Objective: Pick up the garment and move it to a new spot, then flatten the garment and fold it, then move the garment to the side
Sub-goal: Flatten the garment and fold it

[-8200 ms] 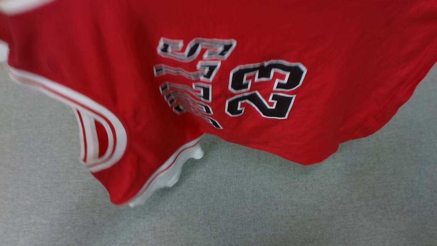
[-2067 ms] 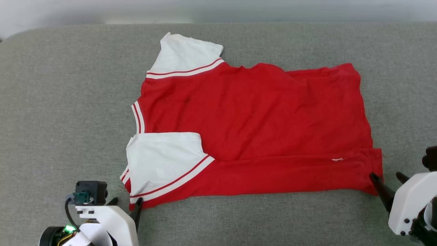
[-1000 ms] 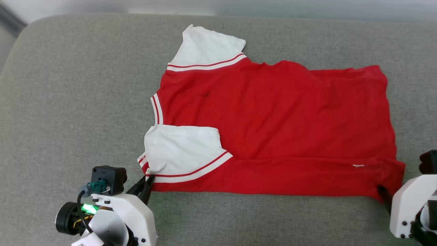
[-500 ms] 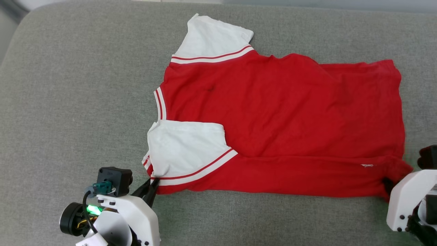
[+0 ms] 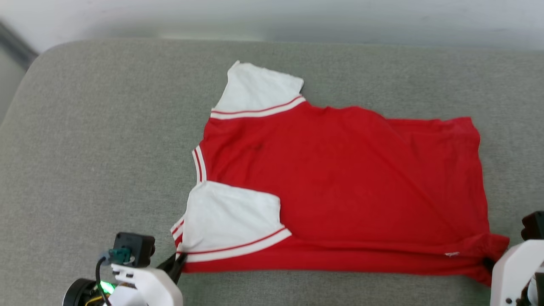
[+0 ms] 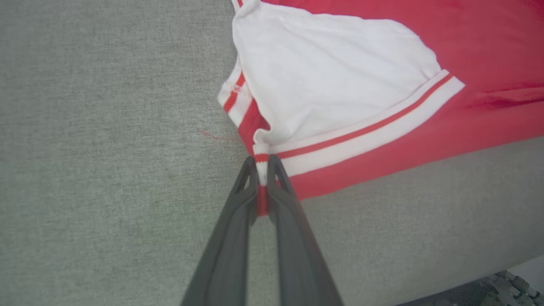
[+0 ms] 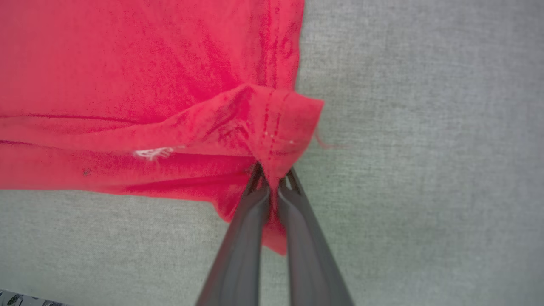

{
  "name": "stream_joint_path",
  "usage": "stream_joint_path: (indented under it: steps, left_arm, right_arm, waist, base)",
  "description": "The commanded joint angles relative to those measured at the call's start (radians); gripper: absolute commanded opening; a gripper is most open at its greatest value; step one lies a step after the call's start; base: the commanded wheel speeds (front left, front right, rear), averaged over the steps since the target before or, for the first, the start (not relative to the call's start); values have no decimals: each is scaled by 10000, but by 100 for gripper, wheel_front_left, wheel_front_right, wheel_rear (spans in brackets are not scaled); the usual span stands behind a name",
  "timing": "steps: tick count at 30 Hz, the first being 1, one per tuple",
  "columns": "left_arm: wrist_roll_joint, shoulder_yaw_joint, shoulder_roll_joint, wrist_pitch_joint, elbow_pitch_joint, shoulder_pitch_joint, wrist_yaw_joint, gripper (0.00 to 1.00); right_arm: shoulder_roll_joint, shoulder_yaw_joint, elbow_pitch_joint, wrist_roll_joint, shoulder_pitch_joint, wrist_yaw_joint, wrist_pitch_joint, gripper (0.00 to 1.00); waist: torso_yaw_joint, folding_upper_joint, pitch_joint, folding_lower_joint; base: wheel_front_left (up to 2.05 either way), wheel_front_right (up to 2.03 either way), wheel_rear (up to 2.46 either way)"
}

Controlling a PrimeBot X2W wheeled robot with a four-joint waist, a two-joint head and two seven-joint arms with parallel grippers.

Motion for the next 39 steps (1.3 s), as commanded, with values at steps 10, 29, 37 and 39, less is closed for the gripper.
stream_joint_path:
  steps: [10, 29, 37, 39]
  left_arm:
    - [-185, -288, 365, 254, -319, 1301, 187, 0]
    - [257, 279, -104, -1982, 464, 752, 11, 100]
    - [1328, 603, -457, -4806, 430, 91, -254, 100]
    - [1497, 598, -615, -5333, 437, 21, -299, 100]
  right_arm:
    - [79, -384, -856, 273, 1306, -14, 480, 0]
    - [-212, 225, -192, 526, 547, -11, -2309, 100]
    - [-92, 455, -683, 719, 78, -10, -5410, 100]
    - [-95, 595, -783, 680, 69, -10, -6127, 100]
  waist:
    - [-442, 0, -364, -1]
    - [-662, 0, -1025, -1]
    - [-768, 0, -1270, -1]
    - [-813, 0, -1265, -1]
  base:
    - [0, 0, 0]
    - [0, 0, 0]
    - [0, 0, 0]
    - [0, 0, 0]
